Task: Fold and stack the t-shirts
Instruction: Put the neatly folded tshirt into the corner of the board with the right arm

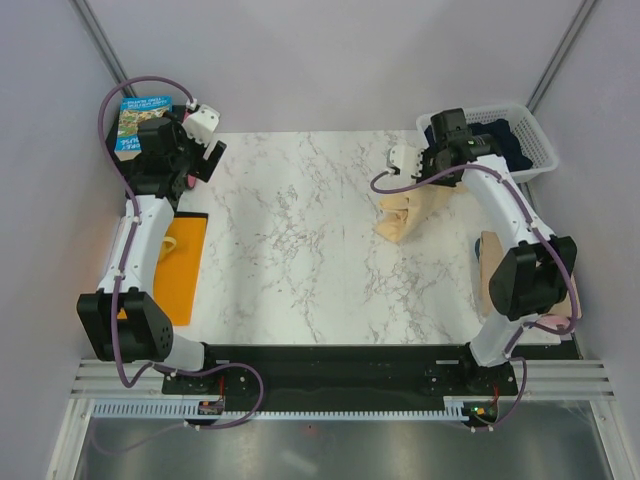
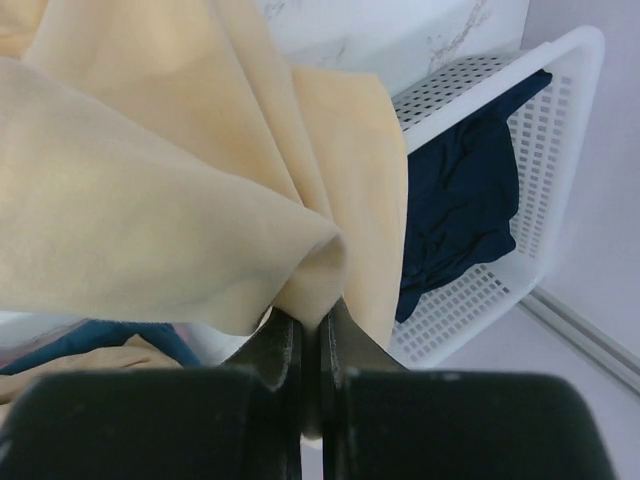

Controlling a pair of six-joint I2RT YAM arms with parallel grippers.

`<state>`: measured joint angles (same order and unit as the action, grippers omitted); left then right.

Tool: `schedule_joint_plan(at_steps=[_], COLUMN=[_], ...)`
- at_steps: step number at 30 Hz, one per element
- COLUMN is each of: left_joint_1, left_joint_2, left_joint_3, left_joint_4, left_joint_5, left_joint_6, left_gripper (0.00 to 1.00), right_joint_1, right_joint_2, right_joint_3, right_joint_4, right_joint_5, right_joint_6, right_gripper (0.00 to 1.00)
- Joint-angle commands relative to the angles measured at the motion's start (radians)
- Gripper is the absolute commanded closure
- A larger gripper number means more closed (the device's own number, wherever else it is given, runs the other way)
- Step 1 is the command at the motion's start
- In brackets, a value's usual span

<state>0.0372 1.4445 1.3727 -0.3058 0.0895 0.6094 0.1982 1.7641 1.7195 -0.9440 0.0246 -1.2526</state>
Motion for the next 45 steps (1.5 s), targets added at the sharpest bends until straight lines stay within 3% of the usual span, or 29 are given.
schedule_joint_plan(at_steps=[1,11,22,31,45], left_joint_1=[-0.010,-0.026,-0.066,-0.071,-0.082], left_joint_2=[0.016,0.043,0.040,0.031,0.042], left_joint_3=[0.066,0.112,0.111,0.097,0.114], left_joint_4=[0.025,0.017,0.014,0.013,0.007], left_joint_5=[0.024,0.026,0.035,0.033,0.027], left_joint_6=[-0.022,-0.002,0.018,0.033,0.041], left_gripper=[0.02,0.02,0.02,0.02,0.02], right_joint_1=[0.003,-0.014,-0.120,-0.227,-0.457], right_joint_2=[-0.123,-0.207,-0.138,-0.097,-0.121], right_joint_3=[-0.055,-0.167,-0.202,-0.202,-0.224], right_joint_4=[-0.018,-0.062,0.115,0.183,0.202], right_joint_5=[-0.049,0.009,0.141,0.210,0.112], right_joint_6=[0.016,-0.018,0.091,0.082,-0.039], right_gripper=[1.00,1.00,1.00,1.00,1.00])
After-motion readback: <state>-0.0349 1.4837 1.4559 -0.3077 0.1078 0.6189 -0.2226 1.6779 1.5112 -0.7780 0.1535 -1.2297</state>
